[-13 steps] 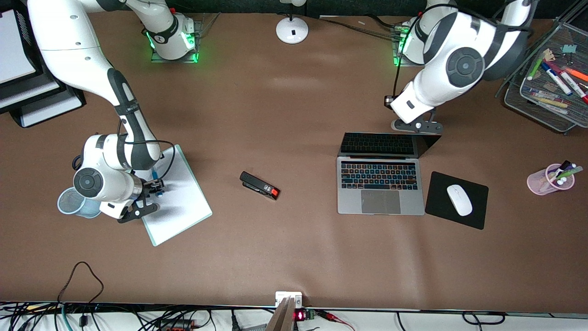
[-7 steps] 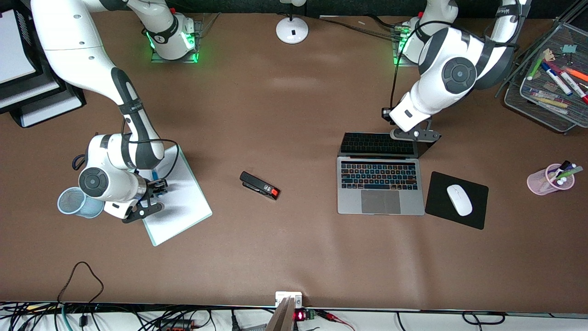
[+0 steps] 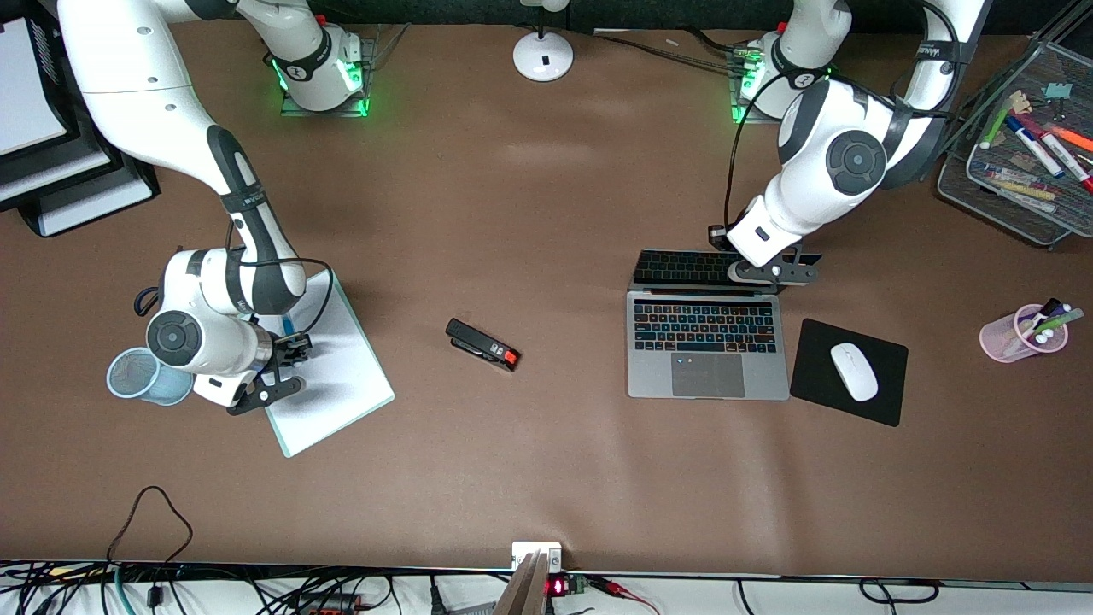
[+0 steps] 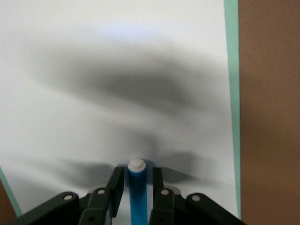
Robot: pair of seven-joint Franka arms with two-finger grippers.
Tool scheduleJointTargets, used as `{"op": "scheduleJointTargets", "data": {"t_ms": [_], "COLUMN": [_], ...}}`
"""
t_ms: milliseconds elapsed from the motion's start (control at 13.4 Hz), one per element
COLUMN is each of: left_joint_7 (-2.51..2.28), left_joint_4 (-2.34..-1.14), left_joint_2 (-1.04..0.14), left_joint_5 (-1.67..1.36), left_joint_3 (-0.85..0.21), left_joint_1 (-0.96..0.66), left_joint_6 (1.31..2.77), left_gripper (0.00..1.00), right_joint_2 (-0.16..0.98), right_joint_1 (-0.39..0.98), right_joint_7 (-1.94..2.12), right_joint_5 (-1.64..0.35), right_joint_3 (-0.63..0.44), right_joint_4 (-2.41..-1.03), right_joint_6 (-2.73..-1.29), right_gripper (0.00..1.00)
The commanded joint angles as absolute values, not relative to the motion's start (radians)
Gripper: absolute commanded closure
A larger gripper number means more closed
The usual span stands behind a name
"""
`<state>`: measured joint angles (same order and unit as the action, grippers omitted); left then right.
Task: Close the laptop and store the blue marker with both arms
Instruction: 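Hook the left gripper behind the laptop lid and start pushing it down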
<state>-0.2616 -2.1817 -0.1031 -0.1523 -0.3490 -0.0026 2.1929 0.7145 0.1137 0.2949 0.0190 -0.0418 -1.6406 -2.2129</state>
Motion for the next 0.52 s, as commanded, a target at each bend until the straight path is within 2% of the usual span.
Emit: {"op": "scheduleJointTargets", "data": {"t_ms": [0,74,446], "left_joint_7": [-0.223,-0.222,-0.222], "left_joint_4": [-2.146,-2.134,-2.123], "left_joint_2": [-0.123,-0.135,-0.193], "left_joint_5": [-0.095,-0.084,-0.083], "left_joint_3": [-0.35,-0.35,-0.35], "left_joint_1": [0.032,0.046,0.052], "left_joint_6": [2.212,2.214,2.266], "left_gripper": [0.98,0.98,0.98], "right_joint_2": [0.71,0.71,0.709], "right_joint_1": [0.112,0.11,0.11], "right_joint_7": [0.298,0.298,0.296], "right_joint_5": [0.018,0.018,0.018], "right_joint_3": [-0.04,-0.04,-0.04], "right_joint_4": [-1.641,-1.641,-1.64], "right_joint_6": [-2.217,-2.217,-2.215], "right_gripper": [0.76,0.77,0.95]}}
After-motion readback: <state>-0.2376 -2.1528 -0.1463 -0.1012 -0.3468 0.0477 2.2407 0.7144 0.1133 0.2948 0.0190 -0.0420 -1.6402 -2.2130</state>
